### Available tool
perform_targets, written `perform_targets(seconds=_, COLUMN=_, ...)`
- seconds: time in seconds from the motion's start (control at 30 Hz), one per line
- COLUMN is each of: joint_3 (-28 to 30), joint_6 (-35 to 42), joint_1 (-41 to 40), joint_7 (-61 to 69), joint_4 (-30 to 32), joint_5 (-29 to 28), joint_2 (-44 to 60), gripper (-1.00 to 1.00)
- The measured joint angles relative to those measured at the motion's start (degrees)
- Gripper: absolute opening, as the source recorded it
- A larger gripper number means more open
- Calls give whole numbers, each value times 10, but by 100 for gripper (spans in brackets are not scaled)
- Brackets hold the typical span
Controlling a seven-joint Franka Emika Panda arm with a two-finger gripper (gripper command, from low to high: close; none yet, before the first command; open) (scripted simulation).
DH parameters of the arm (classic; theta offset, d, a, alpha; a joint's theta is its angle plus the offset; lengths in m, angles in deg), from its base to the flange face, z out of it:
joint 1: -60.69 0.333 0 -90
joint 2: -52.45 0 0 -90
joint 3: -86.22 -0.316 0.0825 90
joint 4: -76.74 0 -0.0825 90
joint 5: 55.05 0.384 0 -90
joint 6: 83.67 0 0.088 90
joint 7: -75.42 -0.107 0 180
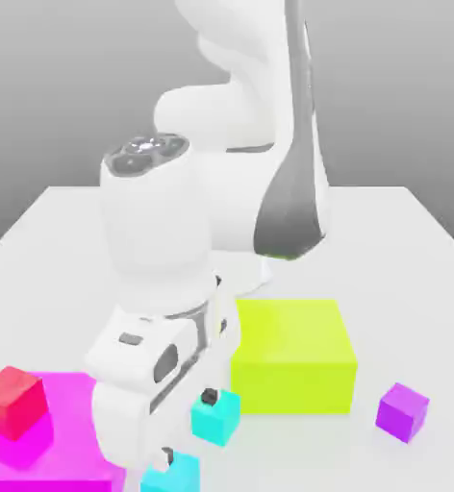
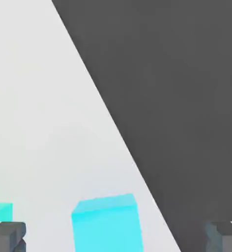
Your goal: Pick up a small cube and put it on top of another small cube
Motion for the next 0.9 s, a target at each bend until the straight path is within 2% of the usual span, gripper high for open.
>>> perform_targets(seconds=0.07, joint_3=-7, joint_6=-22, joint_1=-8, joint_7=22, joint_4=-2, joint_5=0, joint_2=30, gripper=0)
perform_targets(seconds=0.17, joint_3=-42, joint_6=-66, joint_1=-37, joint_7=51, joint_4=-15, joint_5=29, joint_2=88, gripper=0)
perform_targets(seconds=0.2, joint_3=-54, joint_6=-78, joint_1=-47, joint_7=59, joint_4=-18, joint_5=40, joint_2=105, gripper=-100)
perform_targets(seconds=0.47, joint_3=-47, joint_6=-69, joint_1=-41, joint_7=53, joint_4=-16, joint_5=32, joint_2=94, gripper=-100)
perform_targets(seconds=0.6, joint_3=-8, joint_6=-17, joint_1=-13, joint_7=18, joint_4=4, joint_5=-22, joint_2=20, gripper=-100)
perform_targets(seconds=0.9, joint_3=21, joint_6=14, joint_1=13, joint_7=65, joint_4=87, joint_5=-166, joint_2=-113, gripper=-100)
